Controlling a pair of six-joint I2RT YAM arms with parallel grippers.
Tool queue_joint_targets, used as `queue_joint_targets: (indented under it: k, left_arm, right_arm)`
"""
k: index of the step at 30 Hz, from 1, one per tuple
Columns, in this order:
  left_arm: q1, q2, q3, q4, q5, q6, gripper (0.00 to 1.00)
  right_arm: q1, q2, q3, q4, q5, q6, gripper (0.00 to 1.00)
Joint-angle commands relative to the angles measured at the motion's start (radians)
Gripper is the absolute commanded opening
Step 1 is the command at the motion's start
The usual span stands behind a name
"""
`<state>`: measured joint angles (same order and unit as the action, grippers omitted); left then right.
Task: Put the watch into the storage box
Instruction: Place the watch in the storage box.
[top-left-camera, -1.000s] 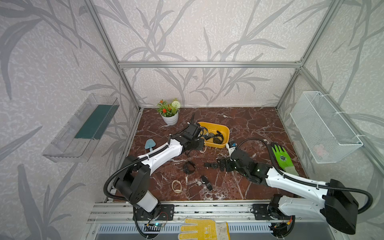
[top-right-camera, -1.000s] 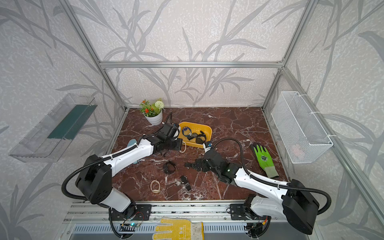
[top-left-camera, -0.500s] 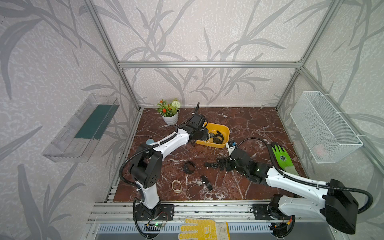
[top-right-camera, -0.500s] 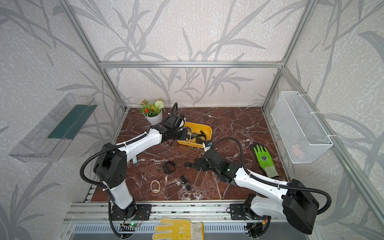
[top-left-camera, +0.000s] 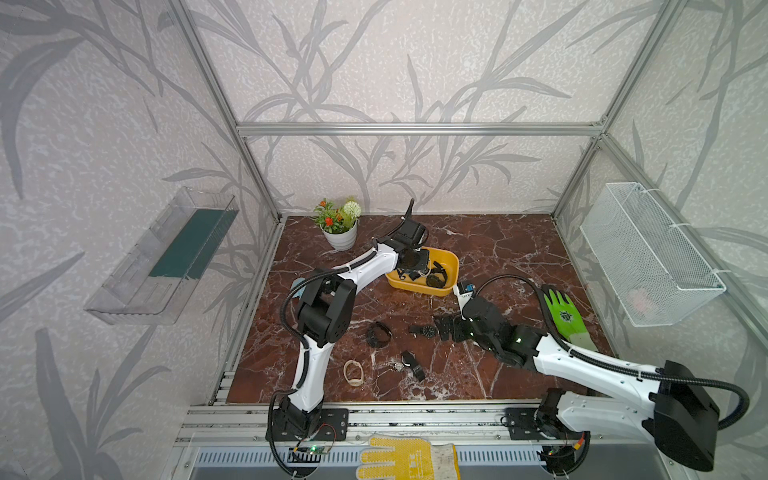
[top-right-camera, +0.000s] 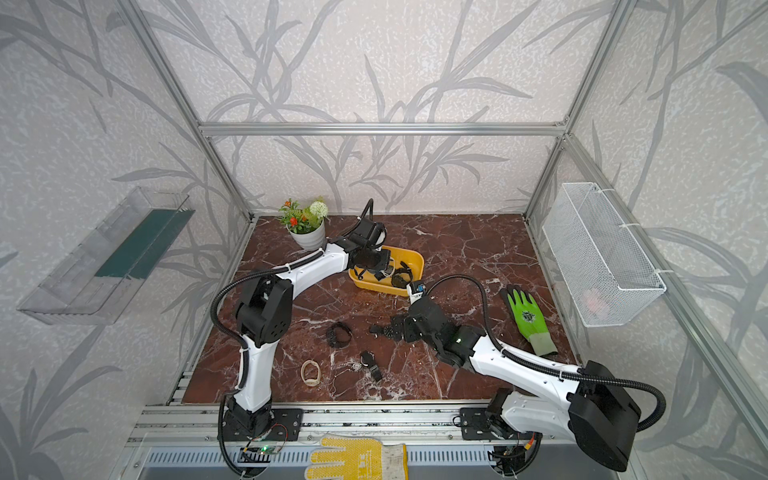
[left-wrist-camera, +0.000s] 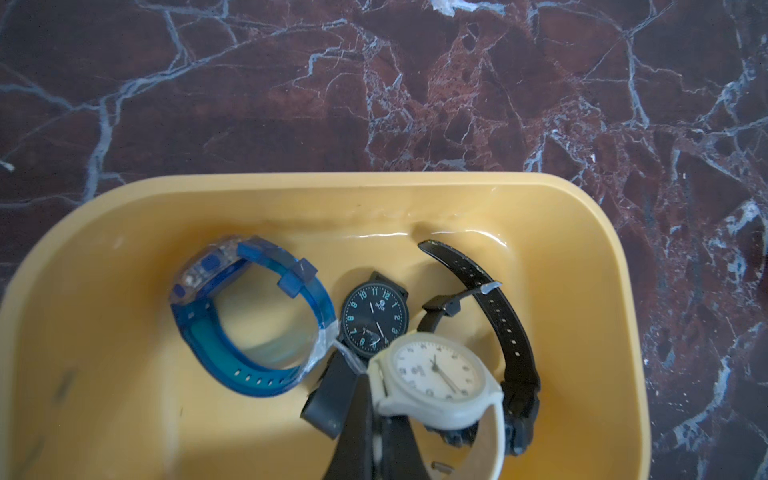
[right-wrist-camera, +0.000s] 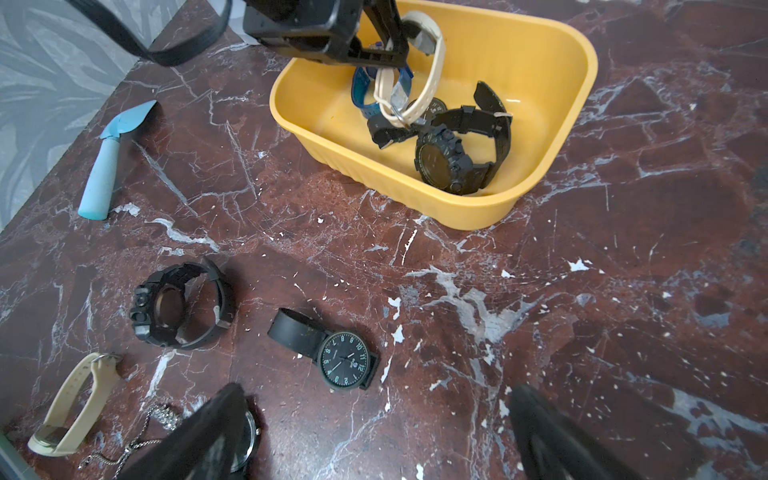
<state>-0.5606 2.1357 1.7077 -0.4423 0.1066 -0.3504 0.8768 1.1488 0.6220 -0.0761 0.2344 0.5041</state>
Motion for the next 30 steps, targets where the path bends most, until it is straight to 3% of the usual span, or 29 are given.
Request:
queue_joint_targets:
  k: [1,15,19,28,30]
  left_arm:
    - [0.005,0.041,0.060,-0.043,-0.002,0.005,0.00]
    - [0.007,0.143,0.166,-0.087,-0.029,-0.005,0.03]
    - [0.010,0.106,0.137,-0.055,-0.015,-0.017,0.18]
    - [0.018,-0.082,0.027,0.040,0.056,0.003,0.81]
    - [0.018,-0.132,-0.012,0.065,0.067,0.011,0.85]
  right_arm:
    - [-0.002,-0.026,0.014,-0.012,0.022,-0.004,0.99]
    - [-0.002,-0.044,0.010,-0.022,0.035,-0.006,0.99]
    - [-0.003,-0.047,0.012,-0.027,0.039,-0.011,0.99]
    - [-0.004,-0.075,0.030,-0.059,0.074,-0.053,0.99]
    - [-0.004,-0.074,0.037,-0.060,0.074,-0.065,0.99]
